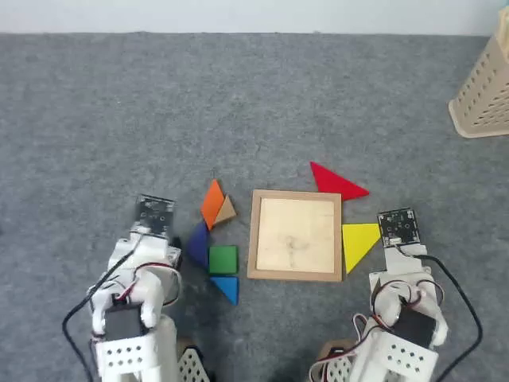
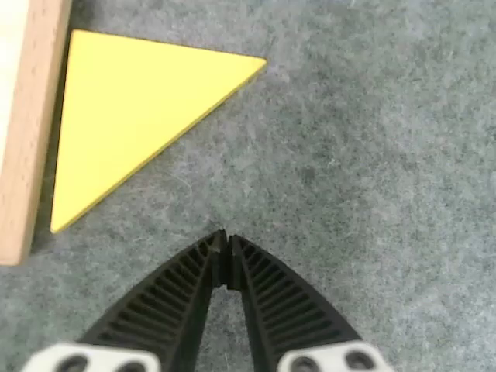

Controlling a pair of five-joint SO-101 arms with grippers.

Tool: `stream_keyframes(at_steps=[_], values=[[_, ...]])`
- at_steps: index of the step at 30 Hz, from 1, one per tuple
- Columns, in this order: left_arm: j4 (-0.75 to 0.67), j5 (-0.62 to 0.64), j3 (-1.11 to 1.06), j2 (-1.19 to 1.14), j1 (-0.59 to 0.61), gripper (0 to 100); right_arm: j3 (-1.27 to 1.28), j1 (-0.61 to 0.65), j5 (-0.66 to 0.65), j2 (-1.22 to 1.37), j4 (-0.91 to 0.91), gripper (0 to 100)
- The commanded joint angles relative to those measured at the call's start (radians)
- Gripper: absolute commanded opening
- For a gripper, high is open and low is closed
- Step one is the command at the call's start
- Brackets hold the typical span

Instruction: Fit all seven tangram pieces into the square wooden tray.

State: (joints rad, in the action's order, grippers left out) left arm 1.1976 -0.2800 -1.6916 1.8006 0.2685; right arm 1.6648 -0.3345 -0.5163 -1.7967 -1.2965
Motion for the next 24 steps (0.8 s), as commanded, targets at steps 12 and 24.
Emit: stream_keyframes(at_steps=[12, 24], values=[[-0.018, -0.101, 0.005, 0.02, 0.071, 18, -0.172, 0.008, -0.015, 0.001, 0.094, 0.6], [0.009, -0.101, 0.005, 0.02, 0.071, 18, -0.749, 0.197, -0.017, 0.846, 0.093, 12.9]])
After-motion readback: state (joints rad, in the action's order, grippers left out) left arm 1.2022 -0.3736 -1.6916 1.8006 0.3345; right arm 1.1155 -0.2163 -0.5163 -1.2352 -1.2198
